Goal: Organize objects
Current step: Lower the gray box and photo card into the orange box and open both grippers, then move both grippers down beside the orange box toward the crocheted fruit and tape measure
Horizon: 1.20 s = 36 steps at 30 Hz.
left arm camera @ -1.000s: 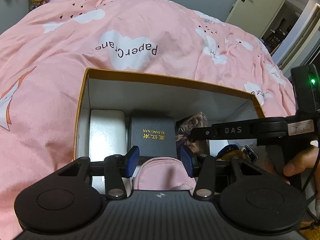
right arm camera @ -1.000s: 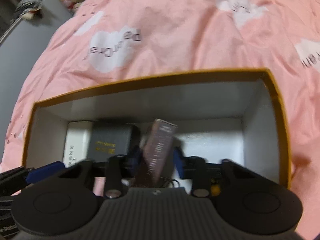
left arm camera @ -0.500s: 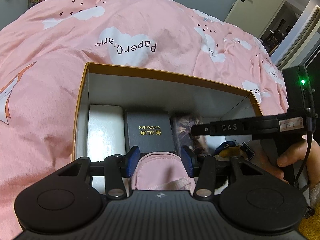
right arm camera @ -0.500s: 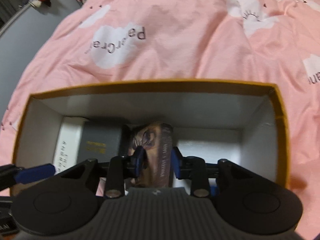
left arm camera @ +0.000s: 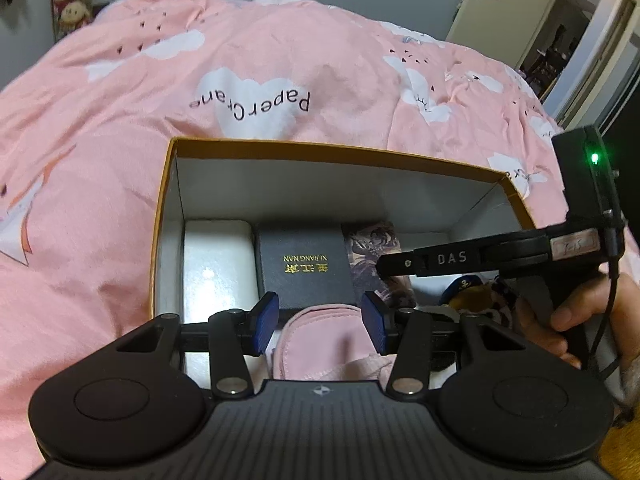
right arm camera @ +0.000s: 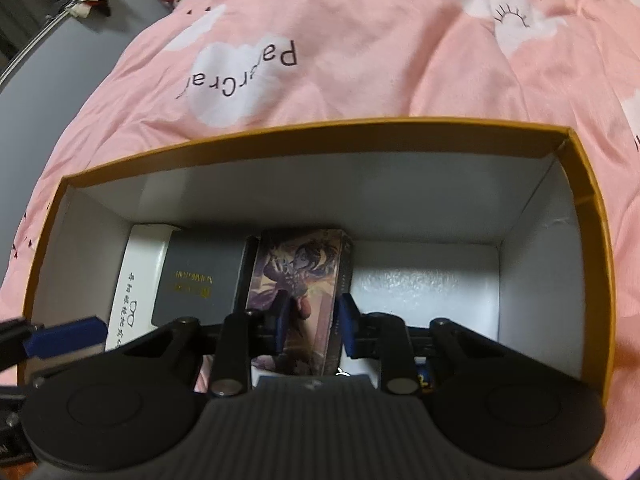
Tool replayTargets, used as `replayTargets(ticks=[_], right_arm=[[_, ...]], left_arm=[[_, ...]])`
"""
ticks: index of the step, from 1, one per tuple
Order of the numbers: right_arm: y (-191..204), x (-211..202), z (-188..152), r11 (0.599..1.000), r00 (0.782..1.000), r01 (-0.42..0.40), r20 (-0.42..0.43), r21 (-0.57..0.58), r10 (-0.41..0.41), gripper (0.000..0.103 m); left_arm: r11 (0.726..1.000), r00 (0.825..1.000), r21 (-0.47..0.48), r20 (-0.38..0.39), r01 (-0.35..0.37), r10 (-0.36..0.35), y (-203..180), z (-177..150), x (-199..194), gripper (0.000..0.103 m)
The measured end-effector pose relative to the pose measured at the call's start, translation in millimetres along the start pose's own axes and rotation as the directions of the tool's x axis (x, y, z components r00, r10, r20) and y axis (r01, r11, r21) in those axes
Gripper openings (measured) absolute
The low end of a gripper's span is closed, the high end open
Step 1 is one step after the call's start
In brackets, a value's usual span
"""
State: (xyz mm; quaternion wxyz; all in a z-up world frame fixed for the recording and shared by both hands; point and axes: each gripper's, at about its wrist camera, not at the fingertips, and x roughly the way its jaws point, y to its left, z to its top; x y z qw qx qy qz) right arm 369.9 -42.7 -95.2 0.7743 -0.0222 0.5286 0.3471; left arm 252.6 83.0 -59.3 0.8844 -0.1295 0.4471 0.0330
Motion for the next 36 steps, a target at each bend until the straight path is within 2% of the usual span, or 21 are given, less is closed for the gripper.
replayTargets(ticks=[4,9,12,14,18,20,22,24,26,28,32,34,36], right_arm=[[4,-14,-1,0.999,0.999,0.029,0.039,-0.021,-0.028,0.028],[20,-65,-22,0.997,0.984,0.029,0.176,-0.068,-0.017,0.029],[29,-100,-49,0.995,0.963,0.02,0.268,-0.099,0.007,0.032],[32,-120,-71,0.991,0.947,0.011,0.319,-0.131,0.032,0.037],[36,-149,-117,0.99,0.93,0.029,0.366,-0.136,0.023,0.037],[35,-156,-138,0.99,0.925,0.075,0.378,-0.119,-0.025,0.037],[32,-158,-158,0.987,0.924,0.123,0.375,-0.104,-0.076,0.043],[24,-154,-174,0.987,0.928,0.138,0.358,-0.078,-0.101,0.045],[20,-153,-188,0.983,0.915,0.164,0.386,-0.085,-0.119,0.046],[19,-148,-195,0.974,0.912,0.207,0.378,-0.09,-0.159,0.047],[6,-138,-199,0.988,0.934,0.15,0.332,-0.033,-0.13,0.047],[2,-132,-201,0.986,0.94,0.165,0.307,-0.021,-0.151,0.047],[-3,-125,-204,0.986,0.943,0.165,0.295,-0.014,-0.153,0.047]], left_arm=[[0.999,0.998,0.02,0.047,-0.051,0.05,-5,-5,-10,0.054],[0.994,0.988,0.059,0.13,-0.097,0.088,-16,-15,-35,0.054],[0.99,0.978,0.103,0.196,-0.091,0.07,-27,-29,-54,0.054],[0.987,0.977,0.154,0.211,-0.05,0.017,-36,-39,-64,0.054],[0.972,0.979,0.215,0.155,0.097,-0.133,-48,-61,-75,0.054],[0.964,0.978,0.223,0.113,0.147,-0.175,-54,-73,-74,0.054],[0.955,0.979,0.25,0.087,0.157,-0.184,-64,-86,-71,0.056],[0.938,0.978,0.327,0.129,0.116,-0.165,-76,-99,-71,0.058],[0.913,0.978,0.397,0.138,0.092,-0.159,-87,-108,-70,0.059],[0.893,0.975,0.435,0.12,0.115,-0.184,-96,-112,-70,0.06],[0.87,0.973,0.464,0.062,0.167,-0.22,-108,-123,-64,0.066],[0.874,0.978,0.449,0.007,0.183,-0.208,-110,-127,-50,0.066],[0.89,0.981,0.415,-0.03,0.186,-0.191,-107,-128,-33,0.066]])
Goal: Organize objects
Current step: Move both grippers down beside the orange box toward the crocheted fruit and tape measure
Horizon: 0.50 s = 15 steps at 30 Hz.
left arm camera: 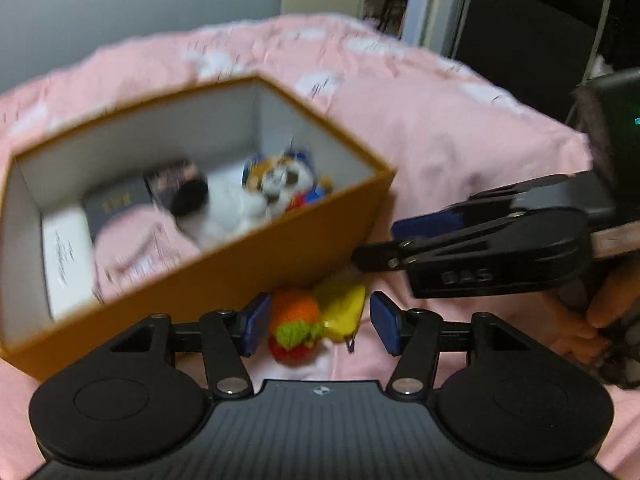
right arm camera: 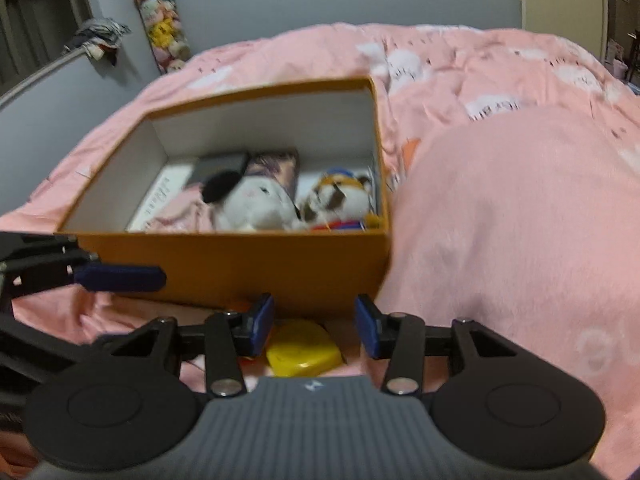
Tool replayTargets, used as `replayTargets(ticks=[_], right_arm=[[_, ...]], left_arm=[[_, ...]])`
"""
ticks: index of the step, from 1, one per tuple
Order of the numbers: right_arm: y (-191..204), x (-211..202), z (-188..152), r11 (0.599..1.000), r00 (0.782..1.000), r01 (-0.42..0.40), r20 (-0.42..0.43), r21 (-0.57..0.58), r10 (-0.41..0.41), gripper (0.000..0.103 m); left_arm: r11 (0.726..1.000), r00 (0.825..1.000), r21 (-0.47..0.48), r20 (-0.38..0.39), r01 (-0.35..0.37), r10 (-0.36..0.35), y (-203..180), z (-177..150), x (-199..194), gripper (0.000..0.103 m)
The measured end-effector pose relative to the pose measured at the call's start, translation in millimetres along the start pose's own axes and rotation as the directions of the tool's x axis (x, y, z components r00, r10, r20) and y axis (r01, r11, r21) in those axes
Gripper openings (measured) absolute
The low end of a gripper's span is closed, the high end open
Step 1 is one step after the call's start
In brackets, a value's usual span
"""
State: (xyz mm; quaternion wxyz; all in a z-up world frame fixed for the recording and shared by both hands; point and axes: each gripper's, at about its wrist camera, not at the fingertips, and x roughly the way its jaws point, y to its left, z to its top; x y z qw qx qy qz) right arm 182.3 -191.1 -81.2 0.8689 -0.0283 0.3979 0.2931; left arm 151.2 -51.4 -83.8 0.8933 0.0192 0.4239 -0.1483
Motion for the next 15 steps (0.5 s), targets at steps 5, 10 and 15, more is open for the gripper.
replayTargets(ticks=[5,10,15], right_arm=[[-2,4,-9,1.0,1.0,-0.016,-0.016,0.003,0.016,0.047],[-4,10,-14,1.0,0.999,-0.022,-0.037,0.013,0.023,0.047],[-6,16,-15,0.999,0.997,-0.035,-0.062,0.018,0.036,0.047]], left_arm=[[0.999,0.998,-0.026,-0.06,-0.038,0.036,7,-10,33,0.064],[0.998,0.997,-0.055,-0.067,-0.042,0.039,11,-20,53,0.064],[0.999,0.999,-0.052,-0.041,-0.014,0.012,12,-28,56,0.052]])
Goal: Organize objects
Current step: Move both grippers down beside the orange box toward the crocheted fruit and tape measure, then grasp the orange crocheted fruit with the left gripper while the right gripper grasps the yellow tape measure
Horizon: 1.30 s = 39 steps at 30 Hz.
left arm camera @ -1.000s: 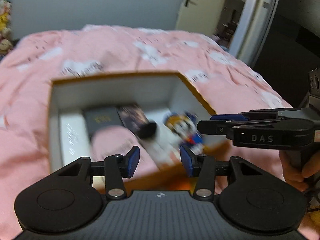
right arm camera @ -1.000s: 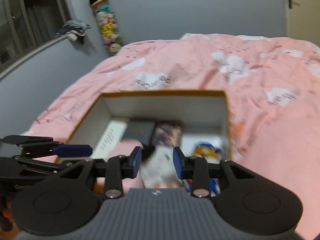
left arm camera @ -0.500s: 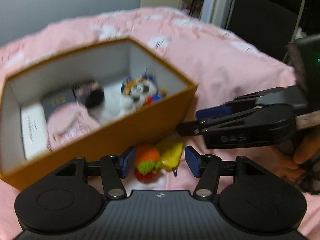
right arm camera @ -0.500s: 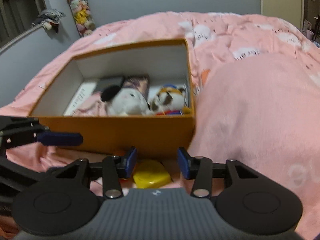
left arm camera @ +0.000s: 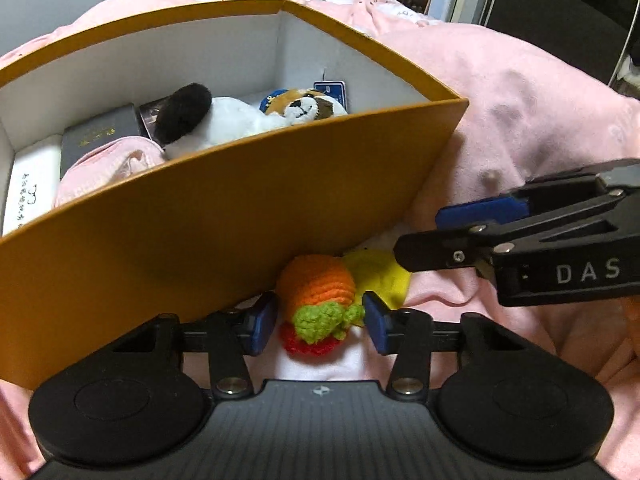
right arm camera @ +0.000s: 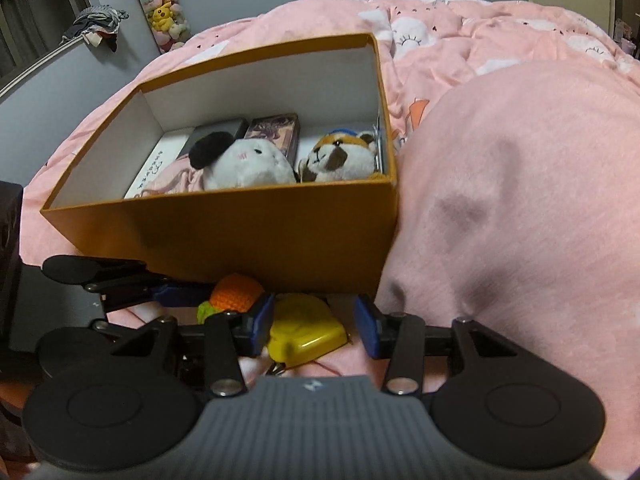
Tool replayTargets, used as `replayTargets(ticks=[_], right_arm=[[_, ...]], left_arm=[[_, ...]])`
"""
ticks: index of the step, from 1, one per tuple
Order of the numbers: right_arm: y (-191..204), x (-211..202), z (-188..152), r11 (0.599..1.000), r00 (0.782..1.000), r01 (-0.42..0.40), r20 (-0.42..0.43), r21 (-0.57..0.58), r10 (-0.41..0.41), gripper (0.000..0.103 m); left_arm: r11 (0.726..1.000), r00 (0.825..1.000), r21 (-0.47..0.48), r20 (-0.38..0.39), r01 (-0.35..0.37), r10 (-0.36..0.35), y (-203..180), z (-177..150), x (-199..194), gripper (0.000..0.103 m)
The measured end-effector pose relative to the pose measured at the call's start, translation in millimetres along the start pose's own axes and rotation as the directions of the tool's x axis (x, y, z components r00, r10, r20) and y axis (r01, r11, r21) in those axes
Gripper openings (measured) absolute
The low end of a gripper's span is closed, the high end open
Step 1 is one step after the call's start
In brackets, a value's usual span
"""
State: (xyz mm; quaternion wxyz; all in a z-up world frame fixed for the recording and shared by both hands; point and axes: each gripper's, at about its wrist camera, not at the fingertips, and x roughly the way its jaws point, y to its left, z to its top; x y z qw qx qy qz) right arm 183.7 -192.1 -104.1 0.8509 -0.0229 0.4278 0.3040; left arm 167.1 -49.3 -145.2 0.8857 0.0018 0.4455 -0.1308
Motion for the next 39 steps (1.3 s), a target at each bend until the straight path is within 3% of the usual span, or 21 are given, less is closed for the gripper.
replayTargets(ticks=[7,17,22,26,30,39], right_arm=[[1,6,-1,1.0,0.999,-0.011,-0.03,-0.007,0.011,0.049],[23,30,-5,0.987,0.996,-0.006,-0.094,-0.16,-0.009,0.069],[21,46,-7,0.985,0.992,-0.011,-0.128,-0.171,-0.011,0.07],[19,54,-9,0.985,0.989,-0.008,-0.15,-0.173,-0.018,0.062],[17,54,-9,0.987,0.987,-0.02,-0.159,-0.161,-0.006,0.061],[39,3,-4,0.975,0.994,-0.017,-0.105,-0.222,-0.006,0.056]], left_arm=[[0.999,0.998,-0.03,-0.06,-0.02,0.018,7,-3,-18,0.05],[0.995,0.997,-0.093,-0.072,-0.04,0.033,23,-8,-49,0.05],[0.996,0.999,-0.092,-0.05,-0.017,0.012,24,-10,-60,0.05],[0.996,0.999,-0.092,-0.047,-0.006,0.002,24,-3,-58,0.05],[0.996,0.999,-0.088,-0.038,-0.001,-0.003,21,2,-60,0.05],[0.991,0.998,-0.119,0.017,0.059,-0.057,22,19,-97,0.05]])
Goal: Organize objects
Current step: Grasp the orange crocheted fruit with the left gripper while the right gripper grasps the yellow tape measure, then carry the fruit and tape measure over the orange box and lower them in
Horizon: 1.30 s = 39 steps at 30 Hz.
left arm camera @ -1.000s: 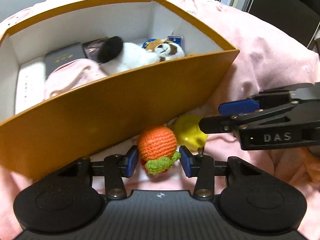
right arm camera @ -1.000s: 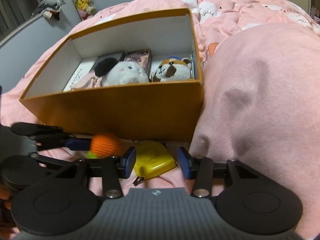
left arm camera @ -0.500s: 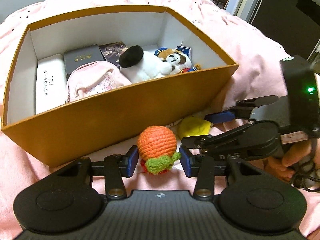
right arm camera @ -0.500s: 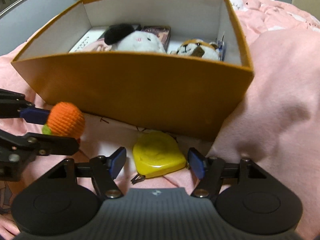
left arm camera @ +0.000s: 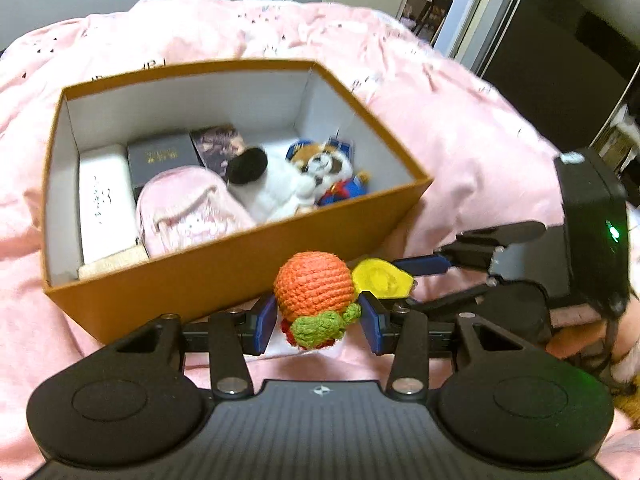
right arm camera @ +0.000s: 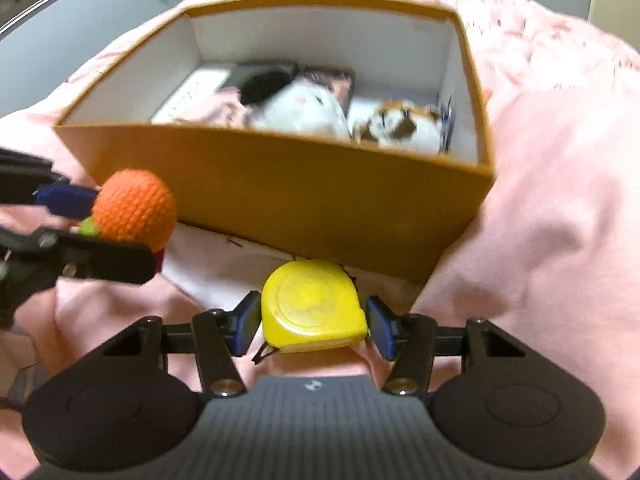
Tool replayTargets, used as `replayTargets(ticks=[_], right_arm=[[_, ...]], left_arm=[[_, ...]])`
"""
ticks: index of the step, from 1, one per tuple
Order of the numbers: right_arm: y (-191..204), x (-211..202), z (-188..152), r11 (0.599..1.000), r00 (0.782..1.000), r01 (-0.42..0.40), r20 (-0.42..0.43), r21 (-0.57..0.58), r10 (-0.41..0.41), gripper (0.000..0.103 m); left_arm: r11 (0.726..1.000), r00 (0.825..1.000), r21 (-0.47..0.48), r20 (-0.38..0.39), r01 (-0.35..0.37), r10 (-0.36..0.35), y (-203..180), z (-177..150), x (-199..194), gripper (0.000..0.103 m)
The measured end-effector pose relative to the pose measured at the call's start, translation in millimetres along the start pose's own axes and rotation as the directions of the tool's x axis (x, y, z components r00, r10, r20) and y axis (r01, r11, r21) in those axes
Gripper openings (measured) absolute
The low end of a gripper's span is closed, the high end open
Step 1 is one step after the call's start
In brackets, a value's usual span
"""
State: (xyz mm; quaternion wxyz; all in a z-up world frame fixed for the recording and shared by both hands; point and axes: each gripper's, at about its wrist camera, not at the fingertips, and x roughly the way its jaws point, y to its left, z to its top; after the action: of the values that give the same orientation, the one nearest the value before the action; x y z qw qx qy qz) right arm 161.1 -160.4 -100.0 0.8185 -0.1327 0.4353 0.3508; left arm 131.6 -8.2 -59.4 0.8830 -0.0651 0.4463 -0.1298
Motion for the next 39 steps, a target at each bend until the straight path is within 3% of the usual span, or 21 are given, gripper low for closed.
replayTargets(ticks=[9,13,19,25,28,37,39], right_arm=[[11,-85,34,0.993,0.986,0.025,0.168,-0.116,-0.005,0.056],[6,-92,70,0.98,0.972,0.069,0.232,-0.185,-0.025,0.056],[-12,-22,129,0.947,0.984,0.085,0.176,-0.309,-0.031,0.056],[-36,66,171,0.922,0.997,0.084,0.033,-0.379,-0.077,0.056],[-39,88,178,0.906,0.995,0.08,-0.02,-0.415,-0.097,0.056],[-29,119,173,0.761,0.964,0.199,-0.016,-0.617,-0.265,0.057],[-31,119,173,0.753,0.962,0.2,-0.02,-0.627,-0.271,0.055]], left_arm=[[0.999,0.997,-0.038,0.077,0.016,-0.013,5,33,-35,0.05],[0.999,0.995,-0.029,0.098,-0.026,0.028,12,63,-33,0.05],[0.998,0.998,-0.063,0.069,-0.009,0.014,39,109,4,0.05],[0.992,1.0,-0.124,-0.01,-0.022,0.021,71,134,55,0.05],[0.99,0.999,-0.139,-0.038,-0.031,0.026,81,136,71,0.05],[0.983,0.997,-0.18,-0.08,-0.016,0.001,97,148,105,0.05],[0.982,0.997,-0.188,-0.082,-0.019,0.004,99,148,109,0.05]])
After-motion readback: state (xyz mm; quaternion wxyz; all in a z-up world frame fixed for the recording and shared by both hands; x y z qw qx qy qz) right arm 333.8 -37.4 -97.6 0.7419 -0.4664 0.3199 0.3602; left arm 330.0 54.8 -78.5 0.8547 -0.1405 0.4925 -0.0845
